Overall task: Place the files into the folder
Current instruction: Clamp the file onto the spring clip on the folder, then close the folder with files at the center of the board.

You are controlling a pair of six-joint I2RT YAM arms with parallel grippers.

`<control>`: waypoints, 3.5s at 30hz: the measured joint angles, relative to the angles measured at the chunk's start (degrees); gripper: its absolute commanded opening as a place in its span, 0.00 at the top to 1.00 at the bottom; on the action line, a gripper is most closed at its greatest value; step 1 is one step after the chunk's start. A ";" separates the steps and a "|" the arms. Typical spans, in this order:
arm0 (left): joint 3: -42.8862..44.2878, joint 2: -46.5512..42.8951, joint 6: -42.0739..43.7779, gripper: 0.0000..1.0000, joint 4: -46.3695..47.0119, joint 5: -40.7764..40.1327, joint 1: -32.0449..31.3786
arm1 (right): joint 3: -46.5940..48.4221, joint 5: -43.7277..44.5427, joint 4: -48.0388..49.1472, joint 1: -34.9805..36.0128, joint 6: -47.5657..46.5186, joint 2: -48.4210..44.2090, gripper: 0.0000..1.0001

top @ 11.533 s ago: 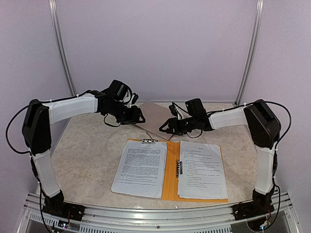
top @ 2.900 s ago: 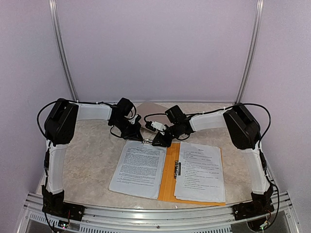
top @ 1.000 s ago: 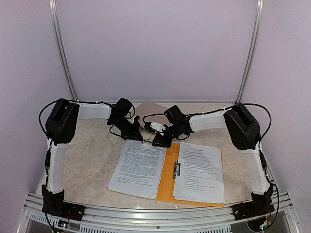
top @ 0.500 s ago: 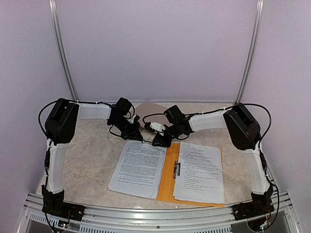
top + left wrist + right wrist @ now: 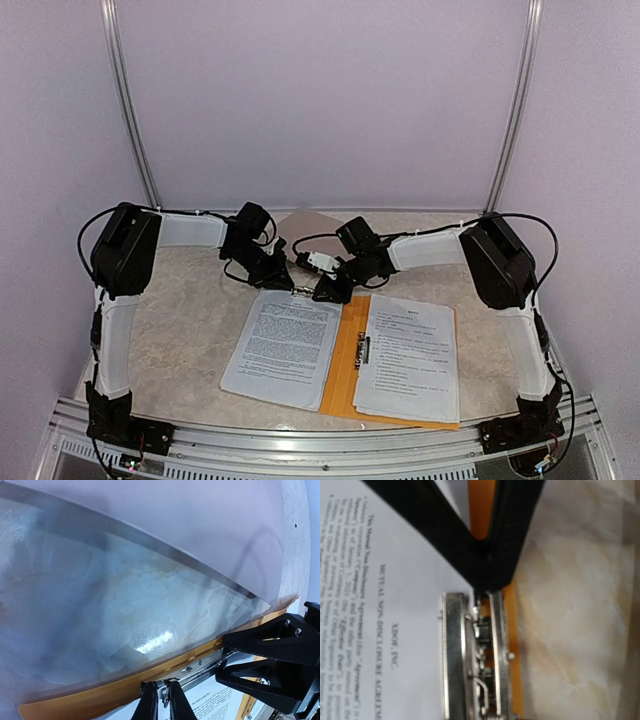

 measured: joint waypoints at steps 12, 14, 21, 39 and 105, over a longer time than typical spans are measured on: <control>-3.45 -2.97 -1.05 0.76 0.83 -1.22 0.59 | 0.46 0.31 -1.09 0.55 -0.07 0.00 1.00; -4.24 -4.00 -1.18 0.76 0.85 -1.33 1.09 | 0.48 0.31 -1.14 0.55 -0.07 0.00 1.00; -7.23 -6.36 -2.10 0.69 2.67 0.50 2.75 | 0.68 0.33 -1.55 0.55 -0.11 0.00 1.00; -25.42 -22.03 -5.20 0.19 3.67 -7.54 4.52 | 18.62 -0.33 -18.21 0.55 -5.64 7.67 0.93; -44.65 -30.56 -16.46 0.25 21.99 -3.67 -1.75 | -62.75 22.23 7.65 -18.62 65.18 -52.83 0.22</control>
